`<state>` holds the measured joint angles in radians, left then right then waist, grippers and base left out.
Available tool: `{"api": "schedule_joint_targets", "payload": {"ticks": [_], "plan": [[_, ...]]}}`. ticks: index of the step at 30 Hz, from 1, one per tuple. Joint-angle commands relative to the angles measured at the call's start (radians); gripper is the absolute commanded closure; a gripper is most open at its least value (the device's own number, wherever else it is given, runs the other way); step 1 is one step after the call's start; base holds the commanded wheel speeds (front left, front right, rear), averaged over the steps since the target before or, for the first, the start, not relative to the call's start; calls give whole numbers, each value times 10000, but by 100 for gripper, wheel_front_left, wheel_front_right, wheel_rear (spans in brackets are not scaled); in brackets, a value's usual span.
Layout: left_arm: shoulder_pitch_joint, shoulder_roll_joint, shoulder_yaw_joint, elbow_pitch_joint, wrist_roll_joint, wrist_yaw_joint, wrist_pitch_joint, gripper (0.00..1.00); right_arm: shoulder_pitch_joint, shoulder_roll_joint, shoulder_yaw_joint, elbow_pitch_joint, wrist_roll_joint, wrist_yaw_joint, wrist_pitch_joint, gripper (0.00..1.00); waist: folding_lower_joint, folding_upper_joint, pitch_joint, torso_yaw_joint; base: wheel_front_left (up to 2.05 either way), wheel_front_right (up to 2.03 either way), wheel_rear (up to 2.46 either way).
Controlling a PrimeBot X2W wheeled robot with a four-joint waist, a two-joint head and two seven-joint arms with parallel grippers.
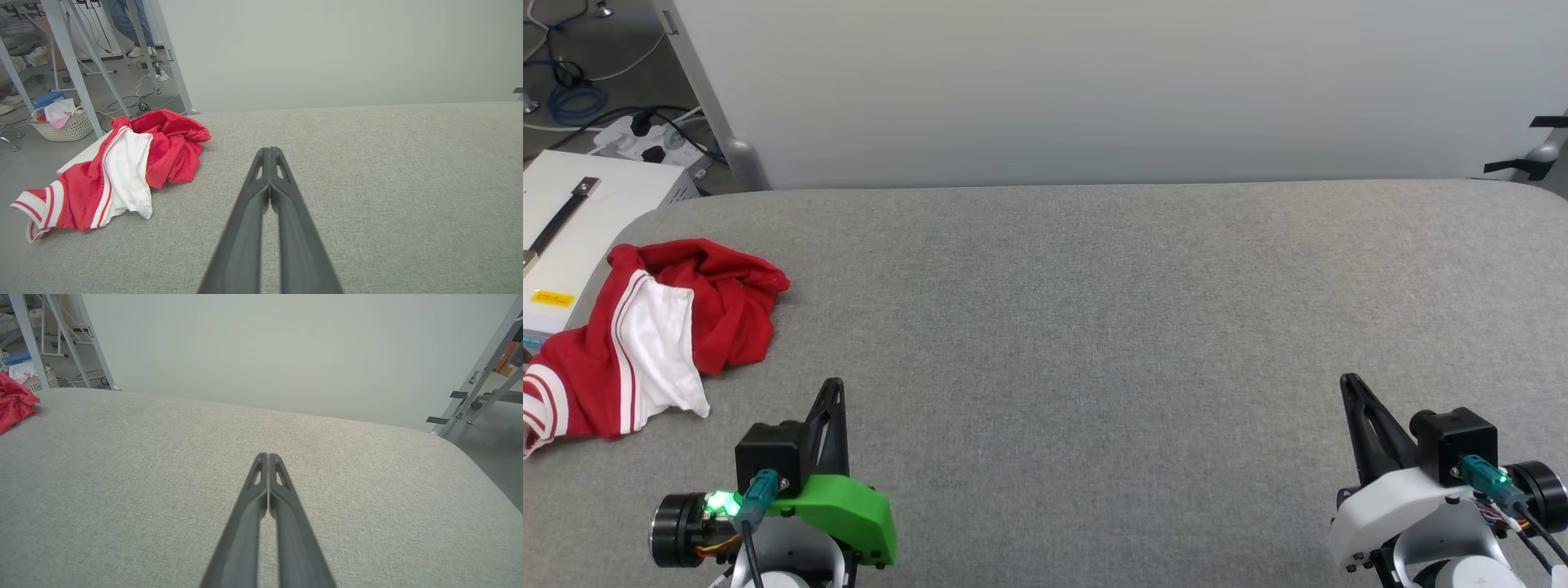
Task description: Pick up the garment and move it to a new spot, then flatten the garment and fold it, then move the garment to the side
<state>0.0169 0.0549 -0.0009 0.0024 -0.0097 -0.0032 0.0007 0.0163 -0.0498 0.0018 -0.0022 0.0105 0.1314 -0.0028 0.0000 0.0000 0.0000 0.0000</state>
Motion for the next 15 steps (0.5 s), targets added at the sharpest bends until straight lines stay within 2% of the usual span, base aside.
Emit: {"api": "schedule_joint_targets", "payload": {"ticks": [1, 15], "plan": [[-169, -47, 9, -24, 97, 32, -7, 100, -163, -4, -18, 22, -105, -7, 28, 100, 0, 0, 0, 0, 0, 0, 0], [-169, -47, 9, -24, 97, 32, -7, 100, -163, -4, -18, 22, -105, -7, 28, 100, 0, 0, 0, 0, 0, 0, 0]]}}
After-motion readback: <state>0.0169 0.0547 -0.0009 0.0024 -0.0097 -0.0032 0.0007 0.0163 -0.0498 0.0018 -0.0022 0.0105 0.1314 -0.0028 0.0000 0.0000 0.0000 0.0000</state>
